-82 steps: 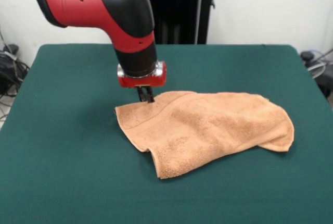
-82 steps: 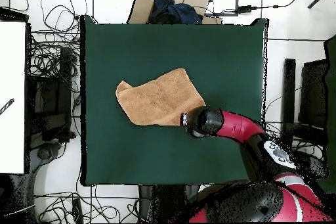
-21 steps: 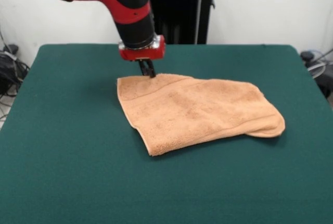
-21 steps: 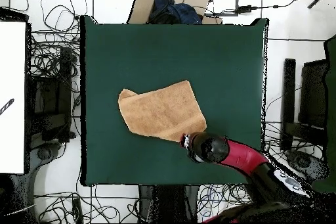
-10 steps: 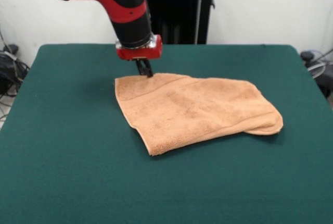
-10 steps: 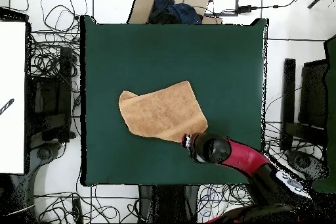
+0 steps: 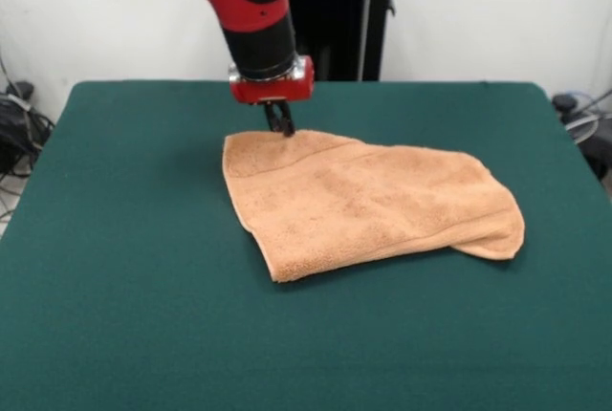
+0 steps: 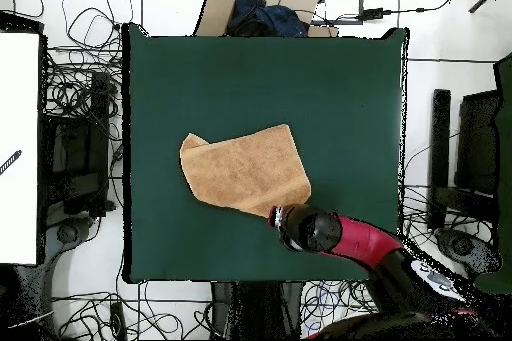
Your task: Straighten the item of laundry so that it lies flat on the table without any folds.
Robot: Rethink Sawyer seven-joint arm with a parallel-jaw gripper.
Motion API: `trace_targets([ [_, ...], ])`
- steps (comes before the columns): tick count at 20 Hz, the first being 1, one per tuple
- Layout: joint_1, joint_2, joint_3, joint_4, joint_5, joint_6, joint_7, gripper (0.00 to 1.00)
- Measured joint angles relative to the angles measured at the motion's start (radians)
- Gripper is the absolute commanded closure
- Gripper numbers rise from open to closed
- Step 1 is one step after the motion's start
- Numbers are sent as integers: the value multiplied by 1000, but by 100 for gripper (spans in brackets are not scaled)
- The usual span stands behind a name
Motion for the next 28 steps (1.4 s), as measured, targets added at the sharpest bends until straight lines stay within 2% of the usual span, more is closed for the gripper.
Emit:
trace_targets([
  [12, 21, -35, -4, 69, 0, -52, 0, 100],
  [28, 23, -43, -4, 102, 0, -78, 0, 100],
])
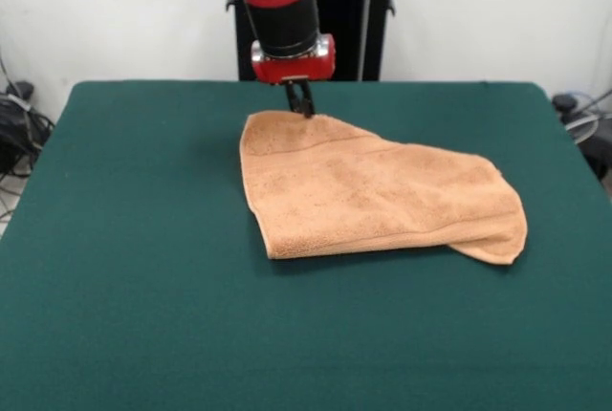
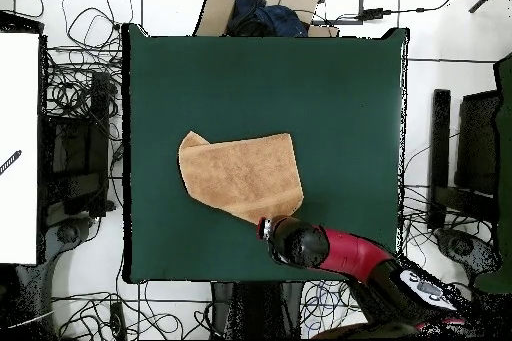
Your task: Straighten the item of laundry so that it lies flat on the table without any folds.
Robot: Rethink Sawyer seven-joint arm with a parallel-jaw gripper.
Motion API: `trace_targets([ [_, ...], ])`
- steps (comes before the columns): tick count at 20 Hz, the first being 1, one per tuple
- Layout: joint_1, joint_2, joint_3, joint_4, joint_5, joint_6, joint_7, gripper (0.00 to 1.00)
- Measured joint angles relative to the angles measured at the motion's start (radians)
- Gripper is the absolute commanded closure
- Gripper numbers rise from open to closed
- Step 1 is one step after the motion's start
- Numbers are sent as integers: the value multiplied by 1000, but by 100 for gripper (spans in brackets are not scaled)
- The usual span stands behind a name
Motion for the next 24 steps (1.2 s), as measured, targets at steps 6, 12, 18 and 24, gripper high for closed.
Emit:
trace_targets([
  [6, 0, 0, -1, 1, 0, -15, 0, 100],
  [12, 1, 0, -2, 2, 0, -21, 0, 100],
  [18, 9, 0, -6, 3, 0, -21, 0, 100],
  [24, 23, 0, -17, 5, 0, -21, 0, 0],
])
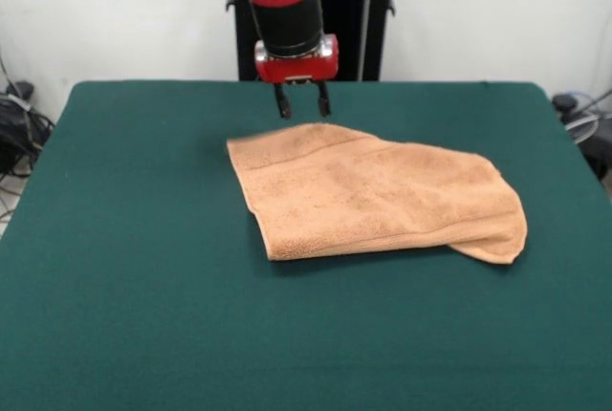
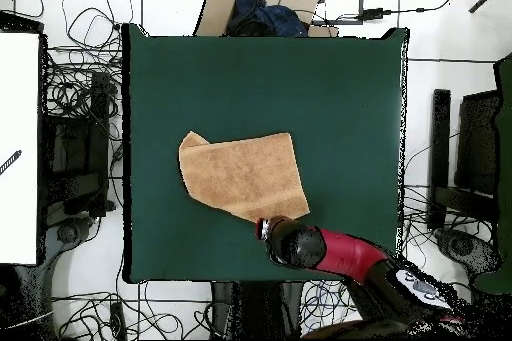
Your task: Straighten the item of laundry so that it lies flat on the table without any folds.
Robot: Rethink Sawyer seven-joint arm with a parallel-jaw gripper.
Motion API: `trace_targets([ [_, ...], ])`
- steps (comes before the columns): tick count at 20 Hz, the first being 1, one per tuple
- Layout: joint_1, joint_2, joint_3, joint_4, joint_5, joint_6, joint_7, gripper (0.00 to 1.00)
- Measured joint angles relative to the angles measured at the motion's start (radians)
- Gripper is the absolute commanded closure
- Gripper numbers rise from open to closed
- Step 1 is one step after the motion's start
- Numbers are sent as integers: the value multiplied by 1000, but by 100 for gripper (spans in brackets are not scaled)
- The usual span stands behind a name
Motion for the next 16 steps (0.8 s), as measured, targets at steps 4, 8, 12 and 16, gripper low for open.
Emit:
trace_targets([
  [4, 10, 0, -20, 1, 0, 0, 0, 0],
  [8, 12, 0, -26, 1, 0, 0, 0, 0],
  [12, 24, -2, -37, 1, 0, 0, 0, 0],
  [16, 72, -10, -48, 1, 7, -7, 0, 0],
])
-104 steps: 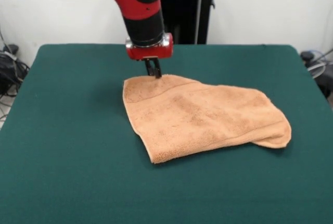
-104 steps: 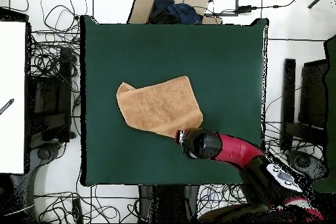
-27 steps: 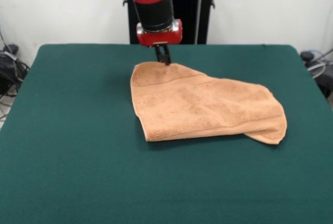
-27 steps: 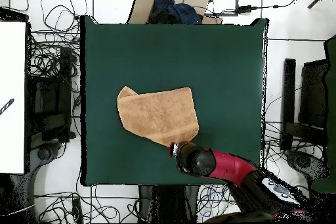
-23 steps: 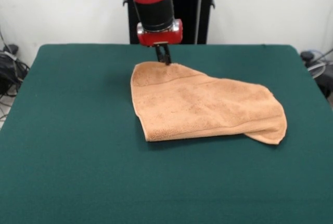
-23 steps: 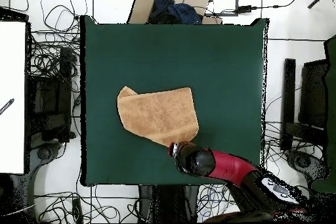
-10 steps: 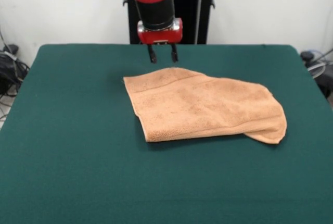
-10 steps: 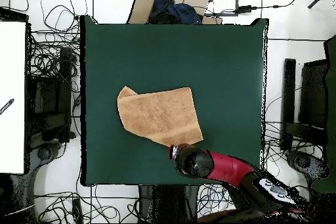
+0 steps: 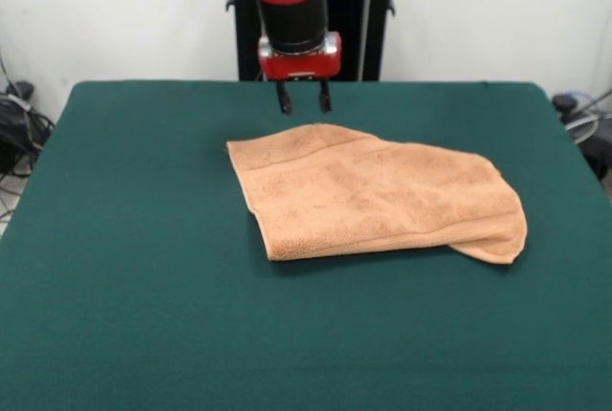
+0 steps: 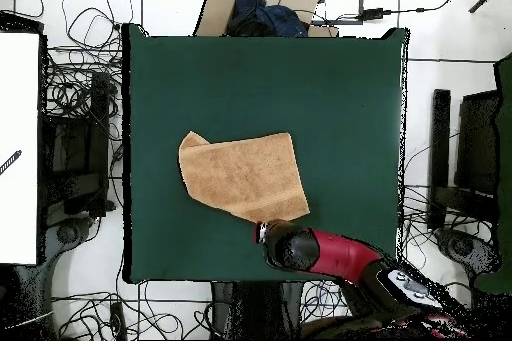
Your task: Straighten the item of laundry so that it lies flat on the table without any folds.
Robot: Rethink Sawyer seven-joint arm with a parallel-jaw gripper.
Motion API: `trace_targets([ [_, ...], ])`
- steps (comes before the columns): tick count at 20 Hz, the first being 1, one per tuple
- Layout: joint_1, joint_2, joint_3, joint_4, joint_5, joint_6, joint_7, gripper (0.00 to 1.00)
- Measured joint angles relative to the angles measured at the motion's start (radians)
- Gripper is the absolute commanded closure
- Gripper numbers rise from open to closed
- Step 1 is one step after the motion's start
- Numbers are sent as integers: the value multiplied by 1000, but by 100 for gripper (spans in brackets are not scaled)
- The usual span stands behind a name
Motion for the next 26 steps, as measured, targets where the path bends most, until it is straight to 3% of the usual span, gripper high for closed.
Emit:
trace_targets([
  [6, 131, -17, 3, -8, 70, -2, 0, 0],
  [9, 156, -20, 9, -23, 100, 8, 0, 0],
  [26, 169, -78, 12, -144, 210, 223, 0, 0],
])
